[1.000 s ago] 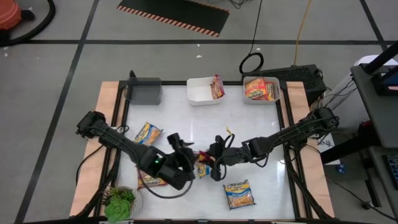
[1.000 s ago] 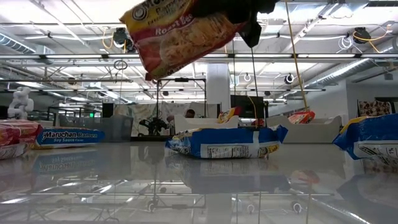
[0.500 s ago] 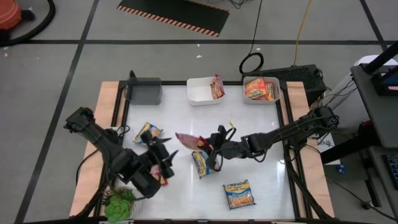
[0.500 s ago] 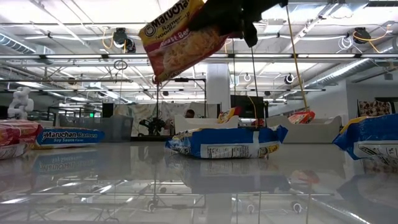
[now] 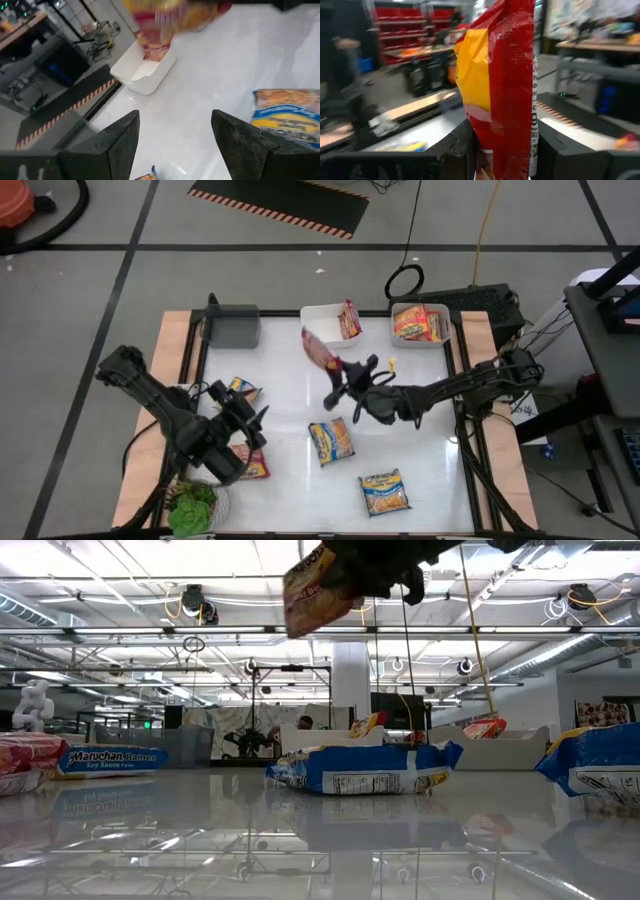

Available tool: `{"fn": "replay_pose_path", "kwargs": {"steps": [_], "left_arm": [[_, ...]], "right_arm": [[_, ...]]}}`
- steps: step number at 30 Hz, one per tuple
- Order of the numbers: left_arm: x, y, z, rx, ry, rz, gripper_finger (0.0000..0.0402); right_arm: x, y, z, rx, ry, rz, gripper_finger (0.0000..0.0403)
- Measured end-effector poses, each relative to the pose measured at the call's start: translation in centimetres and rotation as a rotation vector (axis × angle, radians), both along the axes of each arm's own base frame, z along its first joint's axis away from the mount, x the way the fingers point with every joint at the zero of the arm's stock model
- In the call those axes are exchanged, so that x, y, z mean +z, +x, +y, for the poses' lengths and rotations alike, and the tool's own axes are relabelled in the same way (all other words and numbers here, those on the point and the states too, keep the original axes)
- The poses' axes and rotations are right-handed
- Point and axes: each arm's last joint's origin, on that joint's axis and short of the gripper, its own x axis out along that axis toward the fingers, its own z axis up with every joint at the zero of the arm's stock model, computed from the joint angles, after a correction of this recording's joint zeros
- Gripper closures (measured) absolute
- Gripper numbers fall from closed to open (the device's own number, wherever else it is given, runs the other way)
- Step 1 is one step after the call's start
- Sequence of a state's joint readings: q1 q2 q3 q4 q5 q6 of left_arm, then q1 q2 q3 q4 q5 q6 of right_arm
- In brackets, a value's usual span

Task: Sort Maruchan noodles
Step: Put the right red noodle pack into the white bin

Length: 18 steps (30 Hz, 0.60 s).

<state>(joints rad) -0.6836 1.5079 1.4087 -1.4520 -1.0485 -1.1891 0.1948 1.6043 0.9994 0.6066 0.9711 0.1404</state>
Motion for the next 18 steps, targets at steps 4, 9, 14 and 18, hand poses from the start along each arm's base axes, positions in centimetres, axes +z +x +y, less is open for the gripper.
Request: {"fn": "replay_pose_path", "kwargs": {"steps": [4,9,14,18], "left_arm": [[-0.4,-1.7,1.4,-0.014,-0.058,-0.074,0.0149],[-1.2,-3.2,2.7,-0.050,-0.109,-0.151,0.0149],[-1.4,-3.8,3.6,-0.059,-0.129,-0.187,0.0149],[-1.4,-3.7,3.7,-0.058,-0.127,-0.186,0.0149]], "right_arm": [[1.6,0.5,-0.9,-0.025,-0.053,-0.024,0.0292],[3.6,1.2,-2.4,-0.073,-0.111,0.002,0.0292],[4.0,1.3,-4.5,-0.133,-0.116,0.008,0.0293],[3.4,1.4,-6.1,-0.177,-0.096,0.007,0.0293]]}}
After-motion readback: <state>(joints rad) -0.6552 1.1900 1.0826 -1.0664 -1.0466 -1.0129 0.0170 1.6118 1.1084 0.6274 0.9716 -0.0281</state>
